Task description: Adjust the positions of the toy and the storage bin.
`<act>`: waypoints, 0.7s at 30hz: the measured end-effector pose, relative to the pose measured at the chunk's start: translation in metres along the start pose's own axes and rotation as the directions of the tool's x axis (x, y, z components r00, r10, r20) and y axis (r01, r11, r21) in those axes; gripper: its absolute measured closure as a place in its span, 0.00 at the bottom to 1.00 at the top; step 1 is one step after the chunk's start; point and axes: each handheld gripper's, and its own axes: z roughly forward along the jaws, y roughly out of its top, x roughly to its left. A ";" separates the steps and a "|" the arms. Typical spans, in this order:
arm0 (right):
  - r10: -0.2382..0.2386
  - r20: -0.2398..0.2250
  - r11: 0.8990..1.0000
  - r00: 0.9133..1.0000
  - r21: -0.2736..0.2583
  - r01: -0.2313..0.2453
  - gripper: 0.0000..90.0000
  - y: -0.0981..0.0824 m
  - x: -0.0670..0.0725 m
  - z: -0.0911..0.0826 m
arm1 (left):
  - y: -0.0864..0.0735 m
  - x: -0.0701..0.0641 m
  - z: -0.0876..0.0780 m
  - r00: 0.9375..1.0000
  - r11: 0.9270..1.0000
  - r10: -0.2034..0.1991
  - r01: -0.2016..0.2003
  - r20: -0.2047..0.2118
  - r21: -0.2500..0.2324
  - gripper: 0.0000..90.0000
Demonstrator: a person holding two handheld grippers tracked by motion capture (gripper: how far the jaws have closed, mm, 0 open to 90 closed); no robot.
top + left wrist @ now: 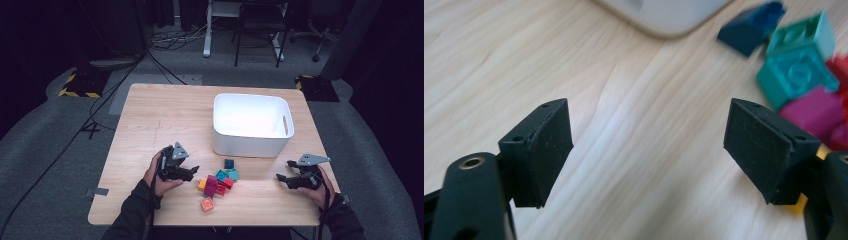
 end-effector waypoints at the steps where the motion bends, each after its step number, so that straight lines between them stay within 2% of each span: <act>1: 0.001 0.000 1.000 1.000 0.000 -0.001 0.26 0.000 0.000 0.000 | -0.006 0.001 -0.003 1.000 1.000 -0.001 0.001 -0.003 0.014 0.20; 3: 0.000 0.001 1.000 1.000 0.000 0.000 0.26 0.000 0.000 0.000 | -0.015 0.001 -0.009 1.000 1.000 -0.007 0.007 0.001 0.024 0.20; 4: 0.000 0.001 1.000 1.000 0.000 0.000 0.26 0.000 0.000 0.000 | -0.018 0.002 -0.011 1.000 1.000 0.002 -0.002 -0.003 0.024 0.19; 9: 0.001 0.001 1.000 1.000 0.000 -0.001 0.26 0.000 0.000 0.000 | -0.035 0.001 -0.027 1.000 1.000 -0.009 0.009 0.022 0.024 0.18; 15: -0.001 0.001 1.000 1.000 0.000 0.001 0.26 0.000 0.000 0.000 | -0.055 -0.004 -0.029 1.000 0.998 -0.009 0.008 0.021 0.068 0.18; 21: -0.001 0.000 1.000 1.000 0.000 0.001 0.26 0.000 0.000 0.000 | -0.067 -0.008 -0.031 0.999 0.997 -0.024 0.022 0.025 0.074 0.18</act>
